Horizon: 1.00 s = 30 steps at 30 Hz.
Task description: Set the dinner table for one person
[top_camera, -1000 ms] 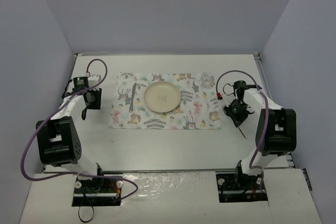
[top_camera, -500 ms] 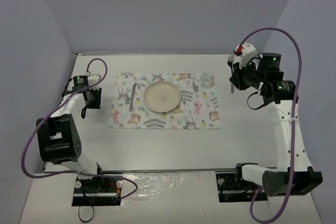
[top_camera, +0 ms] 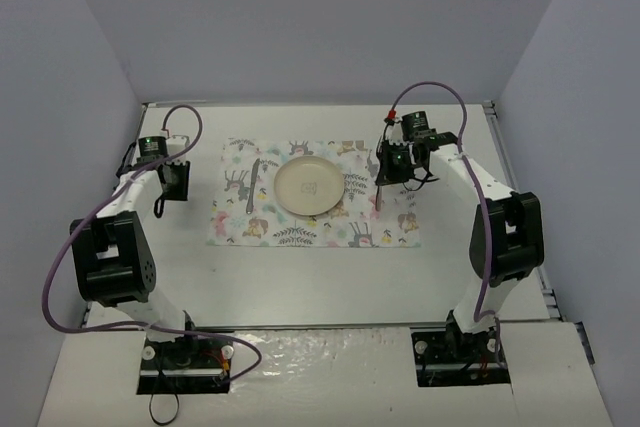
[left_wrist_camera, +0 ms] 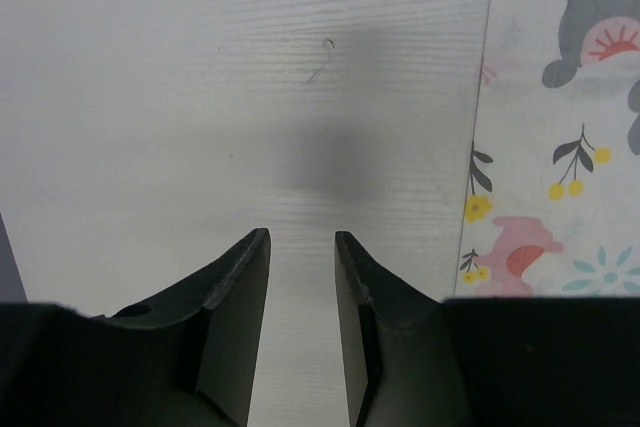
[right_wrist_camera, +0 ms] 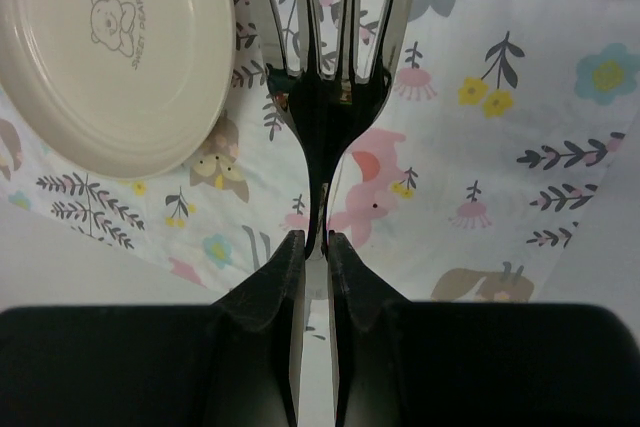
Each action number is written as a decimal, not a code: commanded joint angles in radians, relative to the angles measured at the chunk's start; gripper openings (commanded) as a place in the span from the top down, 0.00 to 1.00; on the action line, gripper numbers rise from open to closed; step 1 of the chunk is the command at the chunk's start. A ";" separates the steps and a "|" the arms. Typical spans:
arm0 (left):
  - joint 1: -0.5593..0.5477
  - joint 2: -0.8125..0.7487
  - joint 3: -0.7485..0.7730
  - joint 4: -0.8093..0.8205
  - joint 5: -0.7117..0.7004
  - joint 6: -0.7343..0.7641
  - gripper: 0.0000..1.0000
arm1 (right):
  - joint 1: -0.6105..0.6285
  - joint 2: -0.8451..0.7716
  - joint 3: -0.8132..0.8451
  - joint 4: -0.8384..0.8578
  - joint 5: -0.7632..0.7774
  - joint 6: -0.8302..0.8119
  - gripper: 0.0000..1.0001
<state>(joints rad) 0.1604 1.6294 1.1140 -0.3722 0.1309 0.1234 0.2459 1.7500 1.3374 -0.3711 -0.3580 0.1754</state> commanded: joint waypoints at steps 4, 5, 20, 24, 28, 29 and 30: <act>0.002 0.046 0.072 -0.007 -0.006 -0.015 0.71 | 0.018 0.043 0.017 0.146 0.035 0.021 1.00; 0.002 0.047 0.070 -0.007 -0.008 -0.013 0.71 | 0.023 0.057 0.028 0.146 0.034 0.015 1.00; -0.009 0.056 0.060 -0.004 -0.022 -0.008 0.70 | 0.037 0.279 0.122 0.151 0.103 0.010 1.00; -0.009 0.062 0.050 0.009 -0.021 -0.008 0.69 | 0.039 0.301 0.128 0.150 0.078 0.010 1.00; -0.009 0.069 0.055 0.010 -0.020 -0.007 0.69 | 0.043 0.321 0.143 0.149 0.072 -0.003 0.99; -0.009 0.069 0.055 0.011 -0.020 -0.006 0.69 | 0.043 0.321 0.146 0.150 0.079 -0.009 0.96; -0.009 0.068 0.054 0.012 -0.021 -0.005 0.68 | 0.043 0.318 0.149 0.150 0.082 -0.022 0.83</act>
<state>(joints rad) 0.1572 1.7077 1.1389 -0.3870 0.1221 0.1204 0.2776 2.0703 1.4386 -0.2351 -0.2956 0.1872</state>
